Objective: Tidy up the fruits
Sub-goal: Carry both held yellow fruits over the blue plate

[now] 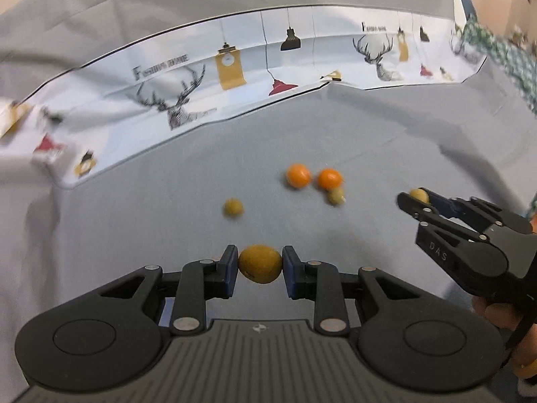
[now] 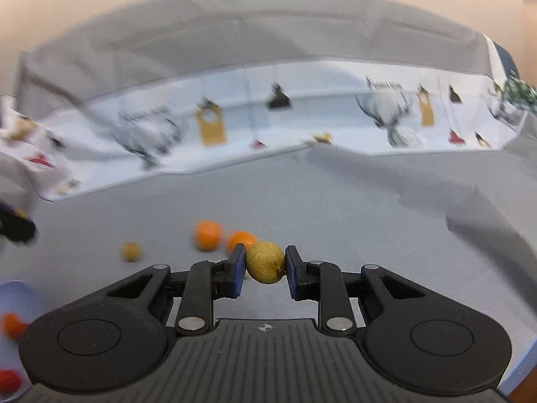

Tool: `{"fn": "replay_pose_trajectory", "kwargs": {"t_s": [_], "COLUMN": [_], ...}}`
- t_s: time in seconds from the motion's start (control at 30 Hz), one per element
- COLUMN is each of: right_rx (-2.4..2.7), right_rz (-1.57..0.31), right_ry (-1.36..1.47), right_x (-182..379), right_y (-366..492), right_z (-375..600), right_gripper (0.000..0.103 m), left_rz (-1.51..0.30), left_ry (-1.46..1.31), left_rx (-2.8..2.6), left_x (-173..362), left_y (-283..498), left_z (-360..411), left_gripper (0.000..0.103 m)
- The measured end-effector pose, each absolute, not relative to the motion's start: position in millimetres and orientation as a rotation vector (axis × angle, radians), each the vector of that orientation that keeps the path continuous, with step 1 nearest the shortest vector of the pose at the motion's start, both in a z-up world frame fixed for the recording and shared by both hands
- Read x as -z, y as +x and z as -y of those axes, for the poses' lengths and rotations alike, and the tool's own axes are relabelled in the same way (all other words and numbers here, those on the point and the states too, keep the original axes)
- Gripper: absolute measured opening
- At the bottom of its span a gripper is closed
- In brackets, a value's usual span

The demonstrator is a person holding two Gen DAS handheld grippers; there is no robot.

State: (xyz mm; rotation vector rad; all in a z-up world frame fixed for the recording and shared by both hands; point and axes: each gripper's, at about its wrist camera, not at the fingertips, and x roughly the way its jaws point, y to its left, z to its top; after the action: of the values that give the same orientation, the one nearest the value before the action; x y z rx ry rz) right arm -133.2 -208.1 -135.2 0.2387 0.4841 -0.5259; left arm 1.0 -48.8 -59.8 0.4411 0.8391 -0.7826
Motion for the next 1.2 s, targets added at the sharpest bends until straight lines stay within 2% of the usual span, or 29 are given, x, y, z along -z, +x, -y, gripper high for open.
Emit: {"fn": "replay_pose_trajectory", "kwargs": {"t_s": [0.23,0.53,0.87,1.2], "right_rx": [0.24,0.114,0.11,0.117], "right_rz": [-0.544,-0.494,-0.481,-0.485], "right_ry": [0.354,0.227,0.094,0.042], "right_x": [91.6,41.9,23.0,18.8], "right_y": [-193.1,-223.3,-256.3,-254.5], "right_z": [130.9,59.5,14.1,0.1], "right_gripper": [0.026,0.026,0.026,0.026], "left_rz": [-0.887,-0.757,-0.689,-0.67], "left_ry": [0.365,0.306,0.201,0.172], "left_rx": [0.698,0.598,0.62,0.629], "left_x": [37.9,11.9,-2.1,-5.3], "left_y": [-71.4,-139.6,-164.3,-165.0], "left_z": [-41.5,-124.7,-158.2,-167.9], "left_gripper": [0.031,0.031,0.031,0.031]}}
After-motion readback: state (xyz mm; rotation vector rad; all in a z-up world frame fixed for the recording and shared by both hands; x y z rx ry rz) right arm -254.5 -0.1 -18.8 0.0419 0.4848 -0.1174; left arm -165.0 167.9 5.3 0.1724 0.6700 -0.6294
